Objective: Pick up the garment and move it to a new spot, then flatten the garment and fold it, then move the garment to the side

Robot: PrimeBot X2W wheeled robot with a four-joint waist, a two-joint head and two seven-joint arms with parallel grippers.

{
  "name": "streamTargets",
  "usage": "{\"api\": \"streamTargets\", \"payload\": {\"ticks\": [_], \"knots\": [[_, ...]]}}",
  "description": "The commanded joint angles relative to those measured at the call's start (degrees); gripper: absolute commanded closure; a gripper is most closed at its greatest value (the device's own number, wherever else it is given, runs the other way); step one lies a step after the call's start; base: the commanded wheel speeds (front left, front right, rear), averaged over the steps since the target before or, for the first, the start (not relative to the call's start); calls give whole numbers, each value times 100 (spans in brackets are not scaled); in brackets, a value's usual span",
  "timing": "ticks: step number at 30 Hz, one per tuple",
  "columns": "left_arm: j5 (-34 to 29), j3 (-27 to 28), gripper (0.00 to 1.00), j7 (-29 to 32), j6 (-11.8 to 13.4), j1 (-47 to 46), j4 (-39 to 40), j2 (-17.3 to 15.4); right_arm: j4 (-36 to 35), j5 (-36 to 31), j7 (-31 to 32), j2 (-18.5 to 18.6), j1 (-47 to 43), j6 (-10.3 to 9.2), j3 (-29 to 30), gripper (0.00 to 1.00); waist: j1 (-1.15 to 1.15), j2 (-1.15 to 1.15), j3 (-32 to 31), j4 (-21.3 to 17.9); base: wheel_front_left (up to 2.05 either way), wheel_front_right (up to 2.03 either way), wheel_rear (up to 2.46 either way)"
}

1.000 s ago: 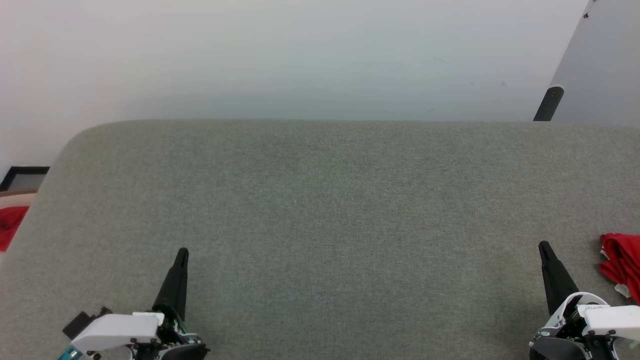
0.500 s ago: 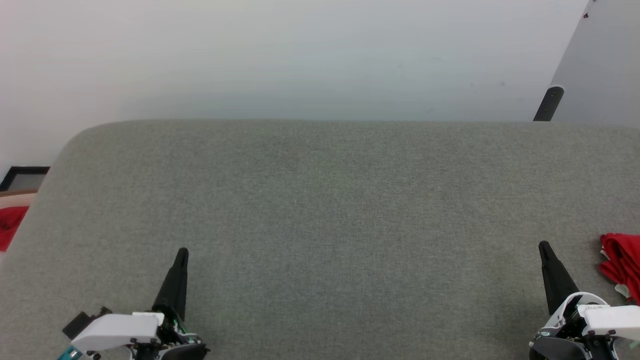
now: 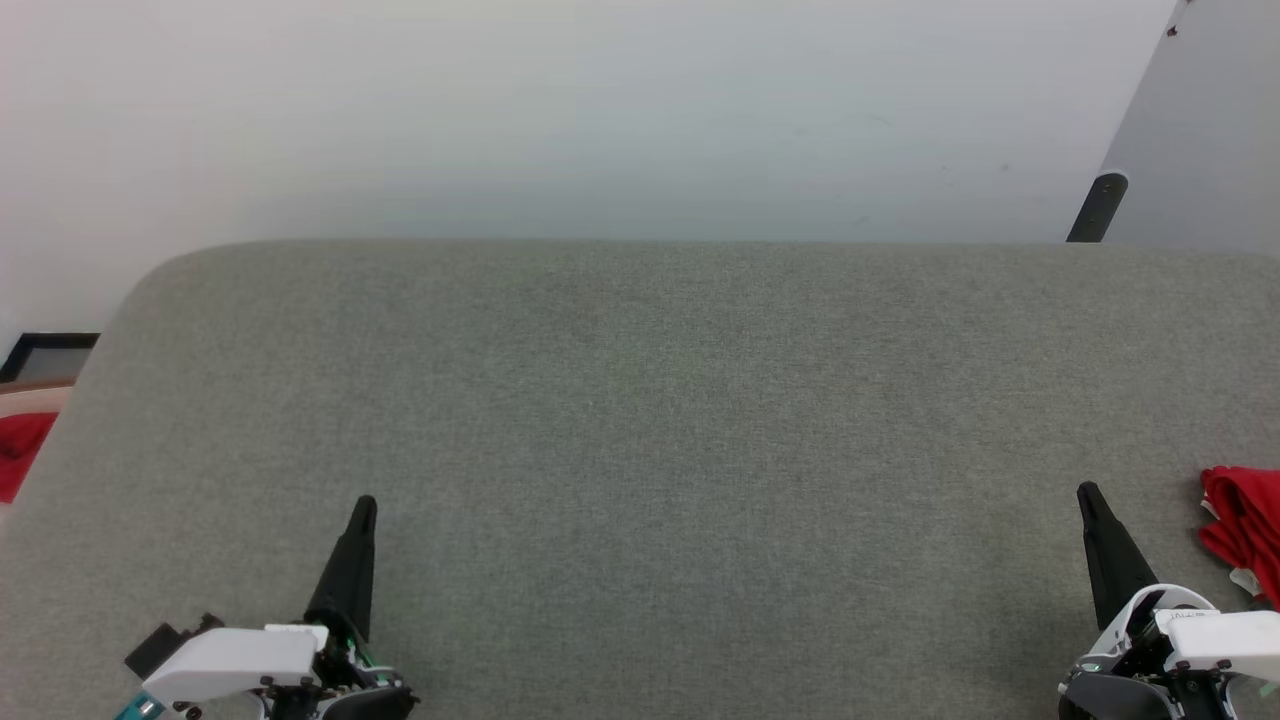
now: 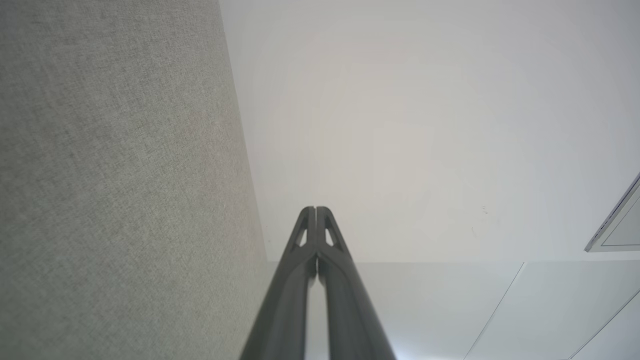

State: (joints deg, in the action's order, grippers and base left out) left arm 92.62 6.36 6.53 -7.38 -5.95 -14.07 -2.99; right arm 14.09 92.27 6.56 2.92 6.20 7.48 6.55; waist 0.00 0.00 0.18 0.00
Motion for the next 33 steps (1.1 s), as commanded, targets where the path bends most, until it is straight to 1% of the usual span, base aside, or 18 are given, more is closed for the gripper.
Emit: {"api": "streamTargets", "payload": {"ticks": [1, 33], "knots": [[-27, 20, 100, 8, -20, -65, -6, 10, 1, 28, 0, -15, 14, 2, -2, 100, 0, 0, 0, 0, 0, 0, 0], [-33, 25, 100, 15, -21, -65, -6, 13, 1, 28, -1, -15, 13, 2, -2, 100, 0, 0, 0, 0, 0, 0, 0]]}}
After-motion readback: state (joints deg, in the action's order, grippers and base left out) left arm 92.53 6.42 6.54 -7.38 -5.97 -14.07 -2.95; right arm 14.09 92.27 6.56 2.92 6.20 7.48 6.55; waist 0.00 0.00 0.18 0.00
